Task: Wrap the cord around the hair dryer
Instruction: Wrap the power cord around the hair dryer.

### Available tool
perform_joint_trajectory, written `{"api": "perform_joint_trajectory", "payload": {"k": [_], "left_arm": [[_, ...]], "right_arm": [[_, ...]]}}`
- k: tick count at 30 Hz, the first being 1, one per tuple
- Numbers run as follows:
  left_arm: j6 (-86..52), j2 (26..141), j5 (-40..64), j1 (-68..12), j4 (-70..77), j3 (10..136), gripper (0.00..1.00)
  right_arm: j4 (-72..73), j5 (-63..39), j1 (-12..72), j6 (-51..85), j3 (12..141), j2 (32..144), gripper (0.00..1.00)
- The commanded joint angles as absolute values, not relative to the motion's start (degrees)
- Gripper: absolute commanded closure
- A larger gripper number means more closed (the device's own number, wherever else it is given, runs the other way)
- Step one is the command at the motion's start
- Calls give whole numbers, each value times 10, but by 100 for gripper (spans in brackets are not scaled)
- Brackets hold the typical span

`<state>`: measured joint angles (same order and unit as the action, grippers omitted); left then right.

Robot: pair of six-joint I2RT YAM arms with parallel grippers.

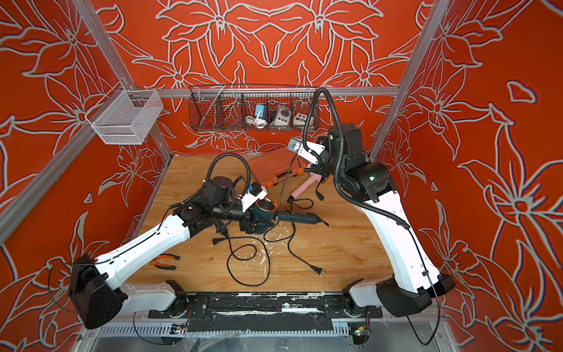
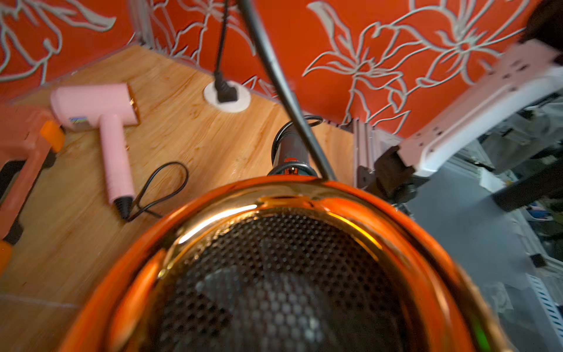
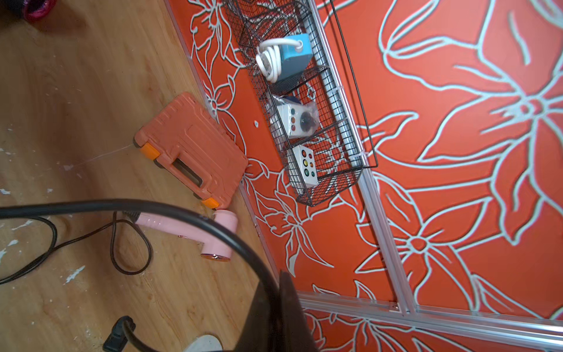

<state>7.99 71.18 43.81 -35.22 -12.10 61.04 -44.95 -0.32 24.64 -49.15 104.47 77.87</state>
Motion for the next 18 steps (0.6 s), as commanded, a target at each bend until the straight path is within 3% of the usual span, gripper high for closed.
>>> {"api": "perform_joint_trajectory", "payload": {"k": [1, 7, 18], "left_arm": [[34, 669, 561, -353, -39, 629, 100], [-83, 656, 625, -338, 96, 630, 100], [-310, 700, 626, -274, 391, 611, 100]], "right_arm": [[-382, -128, 185, -423, 988, 764, 100], [-332, -262, 124, -342, 894, 760, 100], [-232, -466, 51, -175, 801, 750, 100]]}}
